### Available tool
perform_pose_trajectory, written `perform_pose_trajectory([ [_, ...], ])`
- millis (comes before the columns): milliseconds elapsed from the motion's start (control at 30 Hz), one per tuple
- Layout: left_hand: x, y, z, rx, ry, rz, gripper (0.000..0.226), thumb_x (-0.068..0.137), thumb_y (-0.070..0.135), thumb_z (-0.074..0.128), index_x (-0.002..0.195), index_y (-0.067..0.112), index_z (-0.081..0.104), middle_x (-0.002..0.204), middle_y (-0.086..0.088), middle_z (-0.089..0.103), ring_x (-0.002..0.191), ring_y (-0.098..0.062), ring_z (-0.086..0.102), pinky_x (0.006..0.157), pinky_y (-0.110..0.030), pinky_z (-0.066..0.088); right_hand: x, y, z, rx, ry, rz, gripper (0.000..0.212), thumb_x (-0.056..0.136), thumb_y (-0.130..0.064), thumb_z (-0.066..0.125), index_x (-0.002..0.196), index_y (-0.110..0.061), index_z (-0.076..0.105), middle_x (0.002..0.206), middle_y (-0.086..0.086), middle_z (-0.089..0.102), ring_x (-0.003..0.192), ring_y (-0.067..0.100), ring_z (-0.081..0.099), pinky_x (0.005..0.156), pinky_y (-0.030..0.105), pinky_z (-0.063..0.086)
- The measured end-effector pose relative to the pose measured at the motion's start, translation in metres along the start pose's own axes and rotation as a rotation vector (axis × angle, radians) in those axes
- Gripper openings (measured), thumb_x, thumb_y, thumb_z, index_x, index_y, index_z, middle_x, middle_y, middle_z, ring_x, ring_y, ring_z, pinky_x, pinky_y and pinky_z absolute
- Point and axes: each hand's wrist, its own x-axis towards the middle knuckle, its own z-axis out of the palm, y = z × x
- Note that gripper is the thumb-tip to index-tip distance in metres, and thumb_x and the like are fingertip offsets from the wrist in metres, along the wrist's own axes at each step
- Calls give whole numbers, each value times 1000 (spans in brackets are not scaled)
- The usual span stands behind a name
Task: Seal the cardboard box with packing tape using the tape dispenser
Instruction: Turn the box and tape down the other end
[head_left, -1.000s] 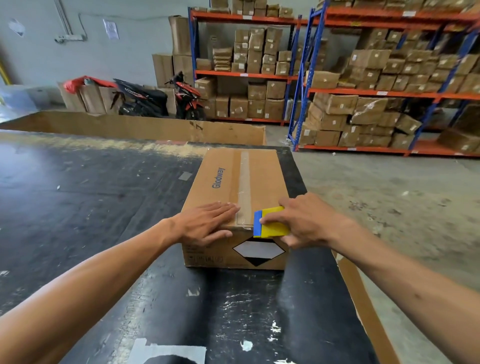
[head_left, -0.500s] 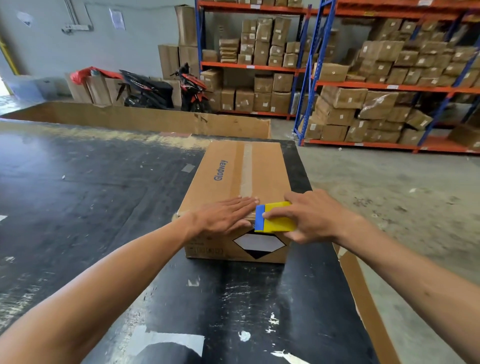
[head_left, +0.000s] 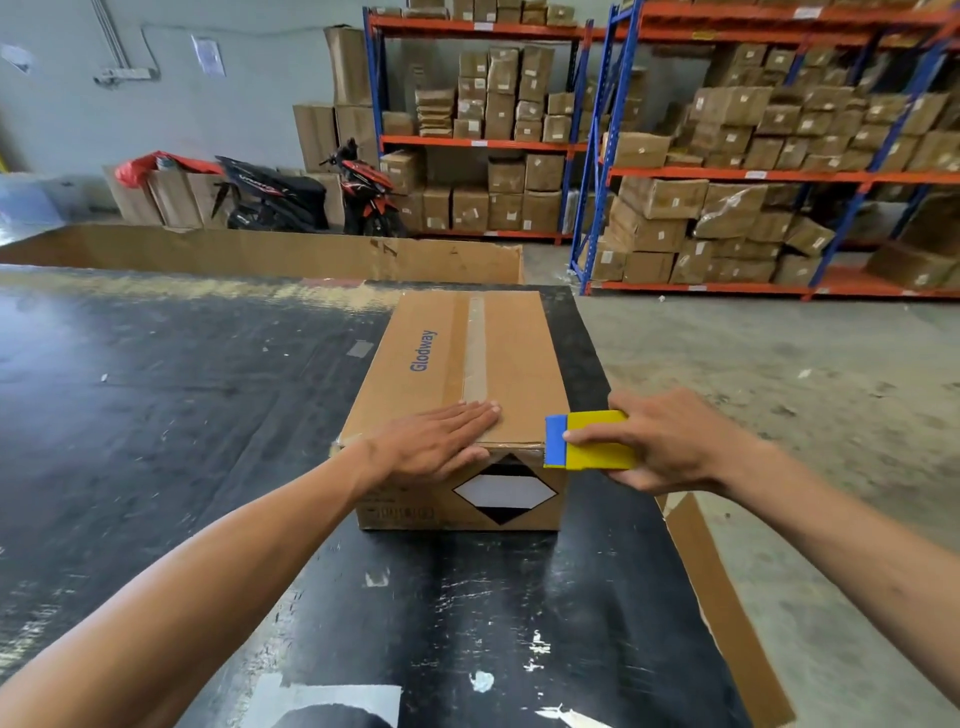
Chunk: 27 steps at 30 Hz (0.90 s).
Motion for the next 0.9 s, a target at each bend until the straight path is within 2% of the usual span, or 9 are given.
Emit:
perform_pose_trajectory([
  [133,14,11,-8,109,71,4,74,104,58,21,160,16,0,164,-10,19,151,-21,20,123,-31,-1,1,1,1,-7,12,6,56,64,-47,77,119,-41,68,71,3,55,40,22,48,43,21,26],
  [167,21,16,-9,122,87,21,75,104,58,23,160,13,0,164,-12,19,151,-22,19,124,-33,-2,3,1,0,-2,11,9,55,64,-48,75,118,-41,68,71,3,55,41,22,48,43,21,26],
  [300,47,32,5,93,56,81,71,105,53,19,159,12,-1,167,-7,-1,154,-19,-3,125,-37,-3,8,0,-1,-11,-4,7,55,64,-50,72,118,-41,67,72,2,56,44,21,50,43,23,27],
  [400,53,32,12,60,33,54,66,107,47,20,159,12,1,167,-5,-2,154,-16,-3,125,-33,-2,8,0,0,5,16,18,53,64,-49,70,115,-40,68,70,2,55,42,21,49,43,23,25],
  [500,51,31,11,53,37,68,66,107,46,20,159,11,2,167,-5,-3,153,-15,-3,122,-27,-8,8,1,1,29,10,27,51,67,-51,58,116,-41,68,71,2,55,43,22,49,42,23,26],
  [633,51,28,11,44,26,74,69,103,52,12,159,12,4,167,-5,-1,153,-15,-4,122,-27,-7,2,5,4,35,1,27,56,68,-48,67,123,-44,63,76,2,55,46,23,49,40,26,35],
  [733,49,26,10,28,19,71,76,97,59,2,159,15,3,167,-3,0,152,-13,-5,124,-29,-3,-8,6,6,80,13,25,57,73,-52,59,130,-46,53,79,3,55,49,22,50,40,27,39],
  [900,39,16,10,11,10,81,71,101,56,9,160,18,1,167,1,-1,153,-12,-5,121,-24,-7,-38,21,3,92,21,27,59,76,-54,59,134,-46,53,78,0,53,52,17,47,40,28,37],
])
